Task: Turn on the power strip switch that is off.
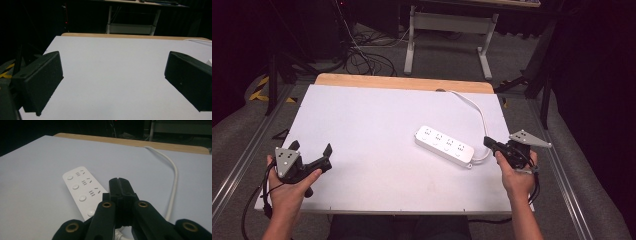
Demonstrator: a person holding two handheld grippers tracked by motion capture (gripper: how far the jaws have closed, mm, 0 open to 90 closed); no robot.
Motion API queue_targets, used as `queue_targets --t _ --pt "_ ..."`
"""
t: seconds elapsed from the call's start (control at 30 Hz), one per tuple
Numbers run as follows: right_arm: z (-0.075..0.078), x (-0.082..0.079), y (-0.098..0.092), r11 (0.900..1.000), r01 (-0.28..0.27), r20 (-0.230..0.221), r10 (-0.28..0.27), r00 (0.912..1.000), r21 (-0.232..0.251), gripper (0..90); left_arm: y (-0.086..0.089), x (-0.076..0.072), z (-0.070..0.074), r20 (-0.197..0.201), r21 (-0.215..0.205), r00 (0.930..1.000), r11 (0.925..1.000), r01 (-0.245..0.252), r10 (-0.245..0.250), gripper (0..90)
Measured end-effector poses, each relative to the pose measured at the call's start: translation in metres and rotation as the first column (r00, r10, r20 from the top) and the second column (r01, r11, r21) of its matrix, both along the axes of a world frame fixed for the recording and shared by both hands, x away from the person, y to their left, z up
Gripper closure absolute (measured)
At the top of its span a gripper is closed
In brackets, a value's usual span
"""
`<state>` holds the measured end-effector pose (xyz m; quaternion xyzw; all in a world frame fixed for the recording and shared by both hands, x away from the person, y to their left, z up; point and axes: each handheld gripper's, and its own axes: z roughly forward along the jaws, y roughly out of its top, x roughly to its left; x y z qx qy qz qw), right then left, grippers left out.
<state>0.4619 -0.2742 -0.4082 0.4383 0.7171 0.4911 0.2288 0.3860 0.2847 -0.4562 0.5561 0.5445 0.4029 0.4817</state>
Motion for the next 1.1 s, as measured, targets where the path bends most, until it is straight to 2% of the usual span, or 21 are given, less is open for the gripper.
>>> queue_targets --t 0.13,0.3,0.57,0.67,0.87,1.1 --pt "0.002 0.004 0.011 1.000 -0.022 -0.008 0.022 0.9997 -0.012 90.0 -0.002 0.000 0.000 0.001 0.027 1.0000 0.9996 0.007 -0.007 2.4" --pt "0.004 0.011 0.022 0.999 -0.045 -0.016 0.045 0.9989 -0.026 90.0 -0.003 0.000 0.000 -0.004 0.039 0.9998 0.9990 0.020 -0.020 2.4" --pt "0.001 0.025 0.041 0.996 -0.085 -0.044 0.083 0.9956 -0.042 90.0 -0.006 0.002 -0.001 -0.010 0.039 0.9995 0.9987 0.032 -0.031 2.5" --pt "0.000 0.029 0.046 0.995 -0.094 -0.053 0.091 0.9944 -0.042 90.0 -0.006 0.001 -0.001 -0.015 0.051 0.9991 0.9979 0.039 -0.038 2.5" --pt "-0.002 0.040 0.067 0.989 -0.134 -0.072 0.129 0.9890 -0.062 90.0 -0.006 0.002 -0.001 -0.017 0.044 0.9991 0.9982 0.040 -0.039 2.6" --pt "-0.007 0.049 0.081 0.983 -0.163 -0.094 0.156 0.9833 -0.080 90.0 -0.006 0.002 -0.001 -0.016 0.047 0.9989 0.9979 0.044 -0.043 2.6"
